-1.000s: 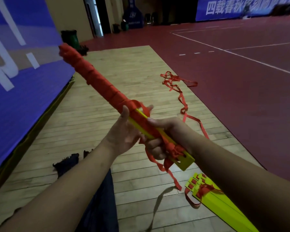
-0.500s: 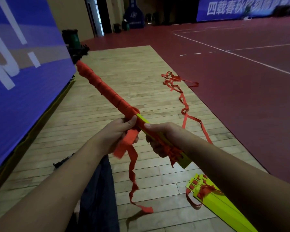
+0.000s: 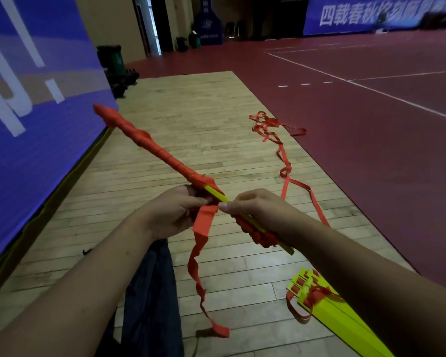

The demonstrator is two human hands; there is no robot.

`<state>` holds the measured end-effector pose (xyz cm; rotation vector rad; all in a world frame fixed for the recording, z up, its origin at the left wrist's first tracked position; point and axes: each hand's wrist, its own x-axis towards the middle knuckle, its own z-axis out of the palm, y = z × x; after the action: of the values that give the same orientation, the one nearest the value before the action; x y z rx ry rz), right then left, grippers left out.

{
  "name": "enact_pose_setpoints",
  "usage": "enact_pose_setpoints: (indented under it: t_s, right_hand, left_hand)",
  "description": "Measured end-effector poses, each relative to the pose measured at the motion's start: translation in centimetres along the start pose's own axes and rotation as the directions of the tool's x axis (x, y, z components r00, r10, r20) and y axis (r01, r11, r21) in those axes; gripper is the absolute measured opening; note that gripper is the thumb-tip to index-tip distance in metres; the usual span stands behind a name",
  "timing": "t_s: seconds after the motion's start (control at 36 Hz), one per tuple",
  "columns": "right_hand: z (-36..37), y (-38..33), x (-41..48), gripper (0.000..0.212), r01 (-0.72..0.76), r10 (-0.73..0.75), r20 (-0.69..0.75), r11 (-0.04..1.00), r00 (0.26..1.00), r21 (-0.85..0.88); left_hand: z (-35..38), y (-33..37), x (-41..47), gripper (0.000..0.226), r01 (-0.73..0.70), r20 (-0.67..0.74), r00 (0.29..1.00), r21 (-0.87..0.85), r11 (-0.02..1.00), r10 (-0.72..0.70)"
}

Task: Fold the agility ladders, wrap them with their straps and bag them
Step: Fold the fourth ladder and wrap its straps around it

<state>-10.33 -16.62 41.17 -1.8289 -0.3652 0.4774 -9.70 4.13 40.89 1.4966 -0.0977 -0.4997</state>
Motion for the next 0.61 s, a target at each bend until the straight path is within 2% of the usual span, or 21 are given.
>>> enact_pose_setpoints:
  t_s: [0.08, 0.14, 0.22, 0.31, 0.39, 0.44, 0.5, 0.56, 0.61]
  right_hand:
    - [0.7, 0.0, 0.3, 0.036, -0.032, 0.025, -0.068, 0.994, 0.997, -0.104]
    - [1.0, 0.1, 0.4, 0.035, -0.039, 0.032, -0.058, 0.991, 0.998, -0.127]
    - [1.4, 0.6, 0.4, 0.035, -0.044, 0.043, -0.008, 0.996, 0.999, -0.080]
    - [2.0, 1.1, 0.6, 0.036, -0.021, 0.020, -0.010, 0.994, 1.000, -0.104]
    - [2.0, 1.2, 0.6, 0.037, 0.018, -0.020, -0.013, 0.988, 1.000, -0.155]
    - [1.3, 1.0, 0.4, 0.037, -0.012, 0.014, 0.057, 0.999, 0.998, -0.046]
    - [0.5, 0.8, 0.0, 0.034, -0.091, 0.071, 0.202, 0.991, 0.977, 0.094]
    - [0.1, 0.6, -0.4, 0.028, -0.187, 0.134, 0.336, 0.974, 0.932, 0.131]
    - [0.1, 0.6, -0.6, 0.022, -0.185, 0.137, 0.342, 0.976, 0.929, 0.111]
  left_hand:
    - [0.3, 0.0, -0.2, 0.012, -0.001, 0.063, 0.998, -0.111, 0.994, 0.008]
    - [0.1, -0.1, -0.3, 0.031, 0.035, 0.073, 0.997, -0.194, 0.980, -0.021]
    - [0.2, -0.6, 0.2, 0.057, 0.064, -0.051, 0.996, -0.061, 0.996, -0.068]
    - [0.7, -0.9, 0.6, 0.049, 0.057, -0.114, 0.992, -0.004, 0.998, -0.057]
    - [0.6, -1.2, 0.7, 0.042, 0.040, -0.115, 0.992, -0.042, 0.998, -0.044]
    - [0.3, -0.8, 0.3, 0.035, 0.001, -0.084, 0.996, -0.075, 0.997, -0.008]
    - [0.0, -0.5, 0.0, 0.030, -0.027, -0.054, 0.998, -0.091, 0.995, 0.022]
    - [-0.3, -0.4, -0.1, 0.039, -0.050, -0.013, 0.999, -0.129, 0.990, 0.048]
    - [-0.3, -0.5, 0.0, 0.052, -0.048, 0.017, 0.999, -0.142, 0.989, 0.051]
